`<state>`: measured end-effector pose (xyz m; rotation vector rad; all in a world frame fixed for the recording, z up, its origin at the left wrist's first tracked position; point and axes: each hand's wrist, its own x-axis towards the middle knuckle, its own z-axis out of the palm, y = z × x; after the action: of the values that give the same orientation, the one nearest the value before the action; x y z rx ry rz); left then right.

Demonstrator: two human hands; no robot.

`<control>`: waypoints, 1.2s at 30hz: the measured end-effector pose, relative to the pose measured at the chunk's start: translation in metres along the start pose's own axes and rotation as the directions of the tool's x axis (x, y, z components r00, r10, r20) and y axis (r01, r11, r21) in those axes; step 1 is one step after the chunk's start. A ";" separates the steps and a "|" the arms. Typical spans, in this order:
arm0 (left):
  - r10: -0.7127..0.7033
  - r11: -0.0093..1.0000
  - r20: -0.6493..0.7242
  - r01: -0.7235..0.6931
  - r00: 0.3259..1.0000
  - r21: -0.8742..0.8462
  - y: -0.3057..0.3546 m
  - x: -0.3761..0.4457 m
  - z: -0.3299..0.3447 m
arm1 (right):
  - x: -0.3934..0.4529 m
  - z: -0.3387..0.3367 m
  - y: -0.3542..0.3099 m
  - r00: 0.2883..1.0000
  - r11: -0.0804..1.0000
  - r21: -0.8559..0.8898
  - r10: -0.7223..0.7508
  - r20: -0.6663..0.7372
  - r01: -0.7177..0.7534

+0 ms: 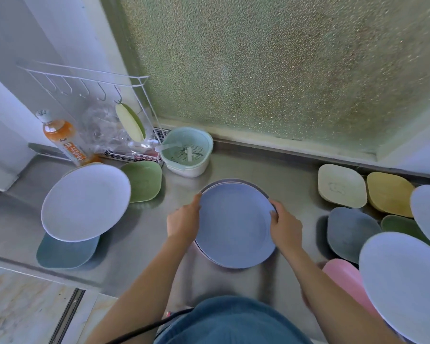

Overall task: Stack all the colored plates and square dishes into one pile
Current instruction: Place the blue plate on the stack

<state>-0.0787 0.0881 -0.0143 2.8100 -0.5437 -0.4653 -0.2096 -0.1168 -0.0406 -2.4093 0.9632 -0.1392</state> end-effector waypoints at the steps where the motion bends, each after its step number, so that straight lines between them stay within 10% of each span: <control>1: 0.010 1.000 -0.006 -0.010 1.000 0.015 0.000 0.001 0.002 | 0.000 0.001 0.001 1.000 1.000 -0.009 0.002 -0.013 -0.002; 11: 0.051 0.990 -0.173 -0.073 0.984 -0.118 0.002 0.011 0.010 | -0.002 0.014 -0.003 0.985 0.995 -0.052 0.081 -0.154 -0.090; 24: 0.131 0.876 0.004 -0.114 0.991 -0.469 0.006 0.036 0.027 | 0.003 0.022 -0.005 0.998 0.997 0.059 0.053 0.017 -0.054; 29: 0.046 0.792 -0.003 -0.038 0.999 -0.609 0.008 0.037 0.026 | 0.000 0.016 -0.008 0.976 0.901 0.373 0.196 0.099 -0.219; 36: 0.131 0.788 0.062 -0.066 0.989 -0.613 0.036 0.036 0.040 | -0.008 0.003 0.017 0.948 0.878 0.363 0.310 0.065 -0.312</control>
<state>-0.0723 0.0345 -0.0503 2.1324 -0.4529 -0.6321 -0.2254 -0.1201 -0.0512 -1.8853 1.1918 -0.1788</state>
